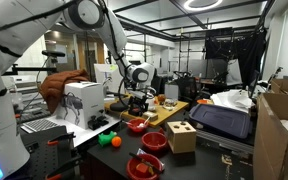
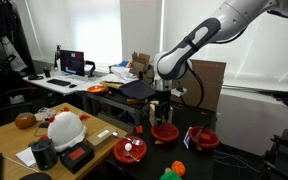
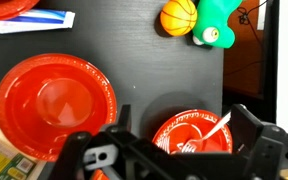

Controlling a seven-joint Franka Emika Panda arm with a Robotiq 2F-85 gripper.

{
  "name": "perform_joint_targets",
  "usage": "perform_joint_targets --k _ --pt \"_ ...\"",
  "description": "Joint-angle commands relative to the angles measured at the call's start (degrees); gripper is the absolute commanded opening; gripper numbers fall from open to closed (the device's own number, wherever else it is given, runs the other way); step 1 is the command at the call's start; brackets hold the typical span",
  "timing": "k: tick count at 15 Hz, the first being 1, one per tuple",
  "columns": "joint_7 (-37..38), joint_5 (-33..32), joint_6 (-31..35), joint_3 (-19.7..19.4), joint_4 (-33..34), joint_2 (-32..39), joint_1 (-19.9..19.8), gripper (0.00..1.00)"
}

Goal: Remove the orange ball from the red bowl

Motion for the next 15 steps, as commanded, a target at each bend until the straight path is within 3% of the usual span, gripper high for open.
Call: perform_joint_targets --k 1,15 --pt "4.4 -0.3 -1.0 -2.6 -3.4 -6.4 1.8 1.0" --pt "11.9 -0.8 -7.6 -5.6 -12.8 -27.4 3.0 1.0"
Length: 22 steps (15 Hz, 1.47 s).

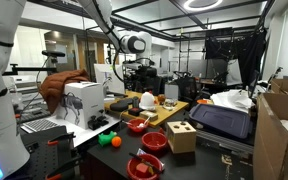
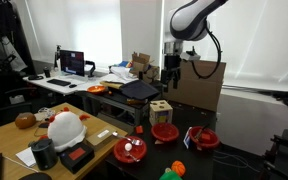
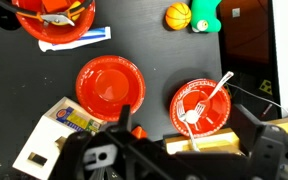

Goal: Remove the orange ball from the red bowl

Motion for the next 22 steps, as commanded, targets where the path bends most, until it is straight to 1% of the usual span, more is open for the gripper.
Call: perform_joint_targets --k 1,4,7,12,17,22 --pt "2.1 -1.1 -2.7 -1.2 -3.2 -5.9 1.1 1.0" --pt "3.0 -2.7 -5.3 -2.0 -3.1 -9.0 1.3 1.0" --pt "3.8 -4.2 -5.8 -2.7 -2.9 -12.4 1.1 1.0" --pt "7.1 -7.5 -6.3 -3.3 -2.8 -17.2 1.1 1.0" --pt "10.1 -8.1 -7.8 -3.0 -3.4 -20.8 1.2 1.0" --pt "12.8 -7.6 -8.0 -2.9 -6.1 -24.8 1.0 1.0"
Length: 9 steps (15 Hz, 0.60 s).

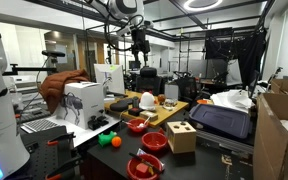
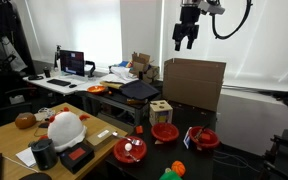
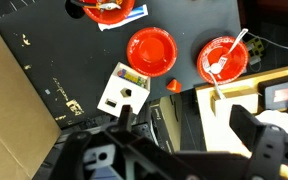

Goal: Remove the orange ball from the red bowl

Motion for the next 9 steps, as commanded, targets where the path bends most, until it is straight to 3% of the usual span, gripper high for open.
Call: perform_joint_targets --k 1,4,5,9 --pt "2.5 -0.5 -0.9 -0.2 -4.3 -5.1 0.2 1.0" --pt "2.4 -0.9 -1.2 -0.4 -7.1 -7.8 -0.3 1.0" --pt "0.9 0.0 -0.3 -0.2 -3.6 -4.1 0.0 1.0" --pt "0.9 0.0 -0.3 -0.4 -5.7 -6.1 -0.2 1.0"
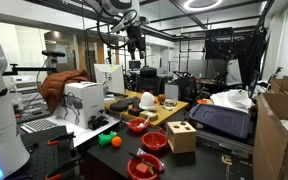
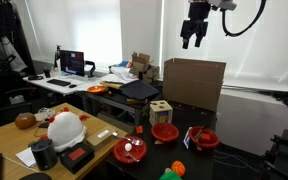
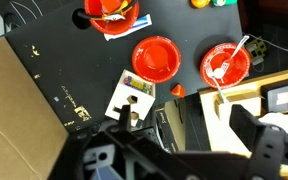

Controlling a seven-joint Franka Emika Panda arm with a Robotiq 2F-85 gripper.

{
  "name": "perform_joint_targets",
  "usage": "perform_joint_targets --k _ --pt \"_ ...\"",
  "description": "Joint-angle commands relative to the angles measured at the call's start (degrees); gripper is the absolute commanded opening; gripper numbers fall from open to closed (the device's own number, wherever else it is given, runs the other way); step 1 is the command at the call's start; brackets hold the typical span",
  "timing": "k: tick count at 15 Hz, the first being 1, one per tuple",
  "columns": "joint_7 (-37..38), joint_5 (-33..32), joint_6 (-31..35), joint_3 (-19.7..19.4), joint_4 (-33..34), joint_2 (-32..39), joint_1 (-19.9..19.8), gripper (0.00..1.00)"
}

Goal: Remove the orange ball from the red bowl

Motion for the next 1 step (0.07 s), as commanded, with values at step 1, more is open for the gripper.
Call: perform_joint_targets --k 1 --pt "0.0 0.0 -0.2 0.0 0.1 0.0 0.0 1.0"
